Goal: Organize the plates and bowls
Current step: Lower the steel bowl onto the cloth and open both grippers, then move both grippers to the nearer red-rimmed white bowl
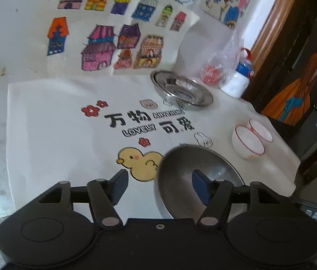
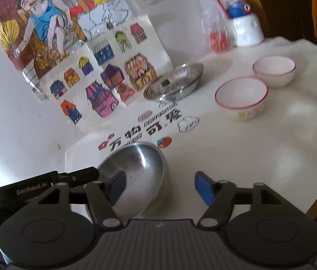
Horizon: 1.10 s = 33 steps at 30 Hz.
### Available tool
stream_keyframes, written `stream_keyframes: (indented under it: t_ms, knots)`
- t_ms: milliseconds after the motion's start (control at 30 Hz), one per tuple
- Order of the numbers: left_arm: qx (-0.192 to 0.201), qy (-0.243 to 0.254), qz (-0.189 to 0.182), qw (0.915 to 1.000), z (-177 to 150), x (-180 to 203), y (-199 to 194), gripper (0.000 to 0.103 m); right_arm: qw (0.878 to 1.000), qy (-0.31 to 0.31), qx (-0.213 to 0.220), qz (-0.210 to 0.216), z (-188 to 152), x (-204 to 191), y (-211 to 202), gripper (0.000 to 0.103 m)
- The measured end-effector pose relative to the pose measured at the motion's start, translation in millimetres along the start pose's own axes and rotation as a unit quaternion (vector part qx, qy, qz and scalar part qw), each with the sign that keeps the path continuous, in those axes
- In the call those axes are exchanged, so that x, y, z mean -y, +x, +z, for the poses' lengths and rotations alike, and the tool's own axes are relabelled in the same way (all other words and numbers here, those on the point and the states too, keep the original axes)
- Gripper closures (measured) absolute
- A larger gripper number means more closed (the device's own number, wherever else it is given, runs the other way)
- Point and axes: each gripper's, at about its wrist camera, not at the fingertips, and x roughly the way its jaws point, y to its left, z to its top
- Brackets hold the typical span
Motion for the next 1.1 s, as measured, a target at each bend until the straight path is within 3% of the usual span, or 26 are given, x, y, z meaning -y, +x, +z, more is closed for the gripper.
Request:
stream_keyframes:
  t_ms: [233, 433, 733, 1100]
  knots:
    - [0.031, 0.006, 0.007, 0.9995, 9, 2, -11, 0.017, 0.999, -0.006, 0.044, -0.007, 6, 7, -18, 0.001]
    - [0.050, 0.021, 0.003, 0.9985, 20, 12, -14, 0.005, 0.997, -0.009, 0.076, -0.018, 13, 21, -33, 0.000]
    - [0.065, 0.051, -0.005, 0.9966, 38, 39, -5, 0.001, 0.993, -0.006, 0.113, -0.043, 21, 50, -41, 0.000]
    - [0.035, 0.112, -0.023, 0.9928, 69, 87, 43, 0.001, 0.984, 0.015, 0.141, -0.106, 26, 101, -33, 0.000]
